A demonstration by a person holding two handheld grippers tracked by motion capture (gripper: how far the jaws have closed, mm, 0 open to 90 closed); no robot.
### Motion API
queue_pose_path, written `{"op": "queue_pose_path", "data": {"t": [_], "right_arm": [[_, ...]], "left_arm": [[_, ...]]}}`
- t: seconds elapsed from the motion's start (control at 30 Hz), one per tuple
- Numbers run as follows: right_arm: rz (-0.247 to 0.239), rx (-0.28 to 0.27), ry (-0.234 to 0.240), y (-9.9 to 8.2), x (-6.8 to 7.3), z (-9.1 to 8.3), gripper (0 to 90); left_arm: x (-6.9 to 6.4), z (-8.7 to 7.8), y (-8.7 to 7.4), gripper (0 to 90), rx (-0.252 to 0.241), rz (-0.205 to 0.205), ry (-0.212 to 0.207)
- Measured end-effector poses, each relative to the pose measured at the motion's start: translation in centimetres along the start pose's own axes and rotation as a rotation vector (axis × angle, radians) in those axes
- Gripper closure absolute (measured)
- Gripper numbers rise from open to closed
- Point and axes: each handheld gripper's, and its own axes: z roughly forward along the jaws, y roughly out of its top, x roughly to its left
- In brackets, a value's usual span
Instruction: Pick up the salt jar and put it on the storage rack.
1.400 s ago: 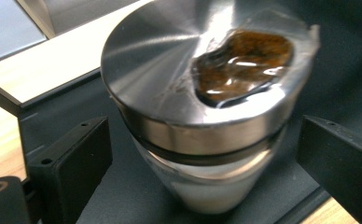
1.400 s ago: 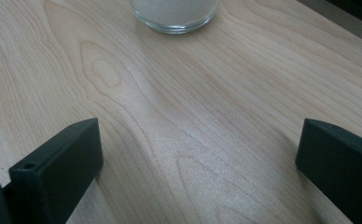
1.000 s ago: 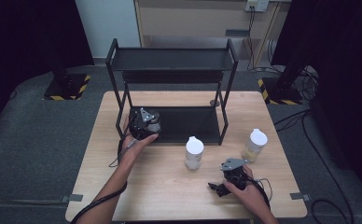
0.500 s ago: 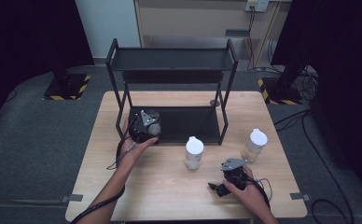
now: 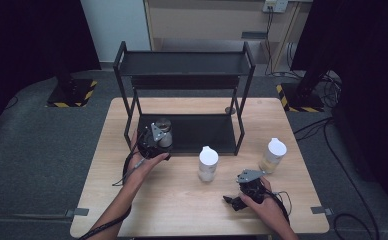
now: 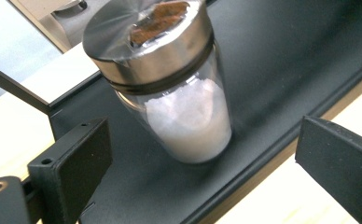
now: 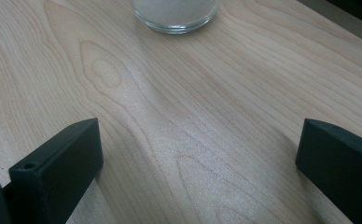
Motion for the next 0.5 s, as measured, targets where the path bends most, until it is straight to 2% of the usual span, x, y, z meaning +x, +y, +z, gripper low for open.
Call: {"op": "queue_pose_path", "data": {"t": [0.3,0.5], "right_arm": [[0.0,0.0,0.0,0.0,0.0,0.0,1.1],[0.0,0.0,0.0,0.0,0.0,0.0,1.1]], "left_arm": [[-0.4,-0.8,-0.9,3.1,-0.008,0.019,-0.001],[-0.8,-1.7,-1.5,3.0,-0.018,0.03,-0.016]]}}
